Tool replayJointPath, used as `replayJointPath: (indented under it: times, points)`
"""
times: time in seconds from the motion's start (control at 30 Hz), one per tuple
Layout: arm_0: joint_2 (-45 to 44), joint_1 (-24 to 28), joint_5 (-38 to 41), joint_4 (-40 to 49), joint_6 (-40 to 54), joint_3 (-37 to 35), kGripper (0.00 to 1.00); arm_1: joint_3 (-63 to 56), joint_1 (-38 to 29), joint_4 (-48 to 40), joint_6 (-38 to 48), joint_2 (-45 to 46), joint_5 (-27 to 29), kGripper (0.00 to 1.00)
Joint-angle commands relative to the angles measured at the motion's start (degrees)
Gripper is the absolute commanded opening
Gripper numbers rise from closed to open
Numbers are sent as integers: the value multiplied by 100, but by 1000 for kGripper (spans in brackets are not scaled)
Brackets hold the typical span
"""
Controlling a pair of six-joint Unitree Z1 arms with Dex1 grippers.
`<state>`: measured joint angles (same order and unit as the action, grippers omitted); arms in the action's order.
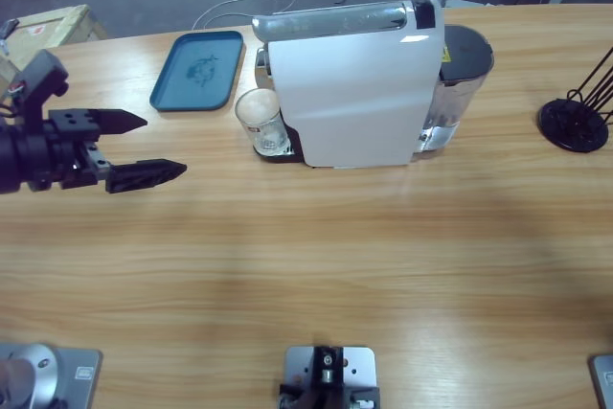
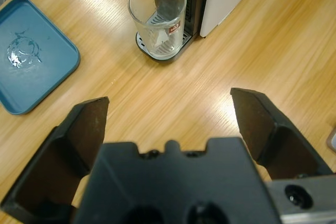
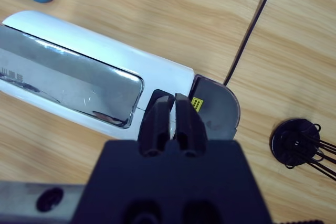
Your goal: Pour coffee
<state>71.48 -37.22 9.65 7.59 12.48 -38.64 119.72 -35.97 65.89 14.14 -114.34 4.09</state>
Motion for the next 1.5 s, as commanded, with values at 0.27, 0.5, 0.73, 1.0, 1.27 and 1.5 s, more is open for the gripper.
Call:
replayJointPath:
  times: [0.27, 0.5, 0.73, 1.0, 1.27, 1.5]
  points:
    - [103, -48, 81, -65, -53, 190, 987, -89, 38, 73, -61, -428, 57, 0]
    - [138, -48, 90, -95, -83, 229, 987, -205, 10, 71, -57, -476, 24, 0]
    - [147, -48, 90, -188, -105, 285, 987, -355, -6, 57, -45, -493, 41, 0]
    - [147, -48, 90, -209, -105, 320, 987, -615, -129, -63, 1, -414, 75, 0]
    - [129, -48, 90, -227, -121, 313, 987, -14, -358, -136, 29, 725, 393, 1000]
    - [24, -48, 97, -241, -141, 315, 987, -889, -563, -150, 336, 1045, 367, 1000]
